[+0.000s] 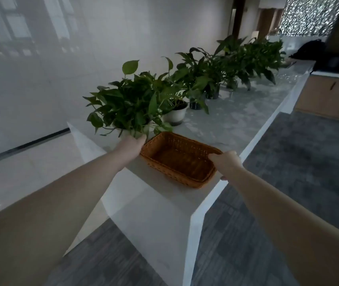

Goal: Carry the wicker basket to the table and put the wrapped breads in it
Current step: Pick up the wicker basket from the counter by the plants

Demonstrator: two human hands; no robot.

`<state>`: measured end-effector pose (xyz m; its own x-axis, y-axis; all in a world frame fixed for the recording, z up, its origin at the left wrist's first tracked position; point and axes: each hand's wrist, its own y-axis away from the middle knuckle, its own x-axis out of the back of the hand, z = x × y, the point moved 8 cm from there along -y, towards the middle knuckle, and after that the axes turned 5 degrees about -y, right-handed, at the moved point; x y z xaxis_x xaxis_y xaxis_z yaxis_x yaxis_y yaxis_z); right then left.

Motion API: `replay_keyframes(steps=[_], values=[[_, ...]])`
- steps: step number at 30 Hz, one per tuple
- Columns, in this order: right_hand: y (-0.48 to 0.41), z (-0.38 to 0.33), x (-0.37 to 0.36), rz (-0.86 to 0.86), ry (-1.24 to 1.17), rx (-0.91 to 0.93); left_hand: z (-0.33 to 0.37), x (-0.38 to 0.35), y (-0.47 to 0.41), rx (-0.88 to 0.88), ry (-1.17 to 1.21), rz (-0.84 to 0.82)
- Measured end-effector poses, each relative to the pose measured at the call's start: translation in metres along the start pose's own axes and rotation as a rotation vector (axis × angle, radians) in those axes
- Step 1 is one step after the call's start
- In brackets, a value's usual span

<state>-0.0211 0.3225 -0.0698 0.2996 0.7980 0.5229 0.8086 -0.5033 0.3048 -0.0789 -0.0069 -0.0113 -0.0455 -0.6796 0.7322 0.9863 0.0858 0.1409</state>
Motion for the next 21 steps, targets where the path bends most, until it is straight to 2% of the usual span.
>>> replay_keyframes(steps=[3,6,10,13,14,15,16,17,18,19,21], values=[[-0.011,-0.001,-0.017,-0.001,0.038,-0.015,-0.008,-0.008,-0.035,-0.029,-0.183,-0.044],[-0.018,-0.003,-0.037,0.038,0.184,0.045,-0.012,-0.02,-0.065,-0.045,-0.282,-0.093],[-0.009,-0.006,-0.05,0.089,0.564,0.091,-0.018,-0.039,-0.096,-0.063,-0.334,-0.152],[-0.009,-0.001,-0.052,0.115,0.565,0.02,-0.021,-0.052,-0.117,-0.089,-0.321,-0.175],[-0.01,-0.001,-0.054,0.083,0.578,0.076,-0.023,-0.054,-0.124,-0.089,-0.325,-0.179],[-0.007,0.002,-0.058,0.017,0.601,0.056,-0.022,-0.057,-0.129,-0.096,-0.333,-0.181],[-0.004,-0.004,-0.052,0.096,0.517,0.022,-0.021,-0.058,-0.132,-0.1,-0.347,-0.177],[-0.006,-0.002,-0.053,0.089,0.427,-0.026,-0.019,-0.059,-0.135,-0.119,-0.359,-0.17],[-0.012,-0.003,-0.047,0.167,0.418,0.013,-0.016,-0.059,-0.137,-0.139,-0.369,-0.156],[-0.008,0.0,-0.049,0.147,0.451,-0.049,-0.015,-0.059,-0.14,-0.159,-0.374,-0.139],[-0.002,0.002,-0.043,0.217,0.342,-0.089,-0.012,-0.058,-0.141,-0.195,-0.375,-0.118]])
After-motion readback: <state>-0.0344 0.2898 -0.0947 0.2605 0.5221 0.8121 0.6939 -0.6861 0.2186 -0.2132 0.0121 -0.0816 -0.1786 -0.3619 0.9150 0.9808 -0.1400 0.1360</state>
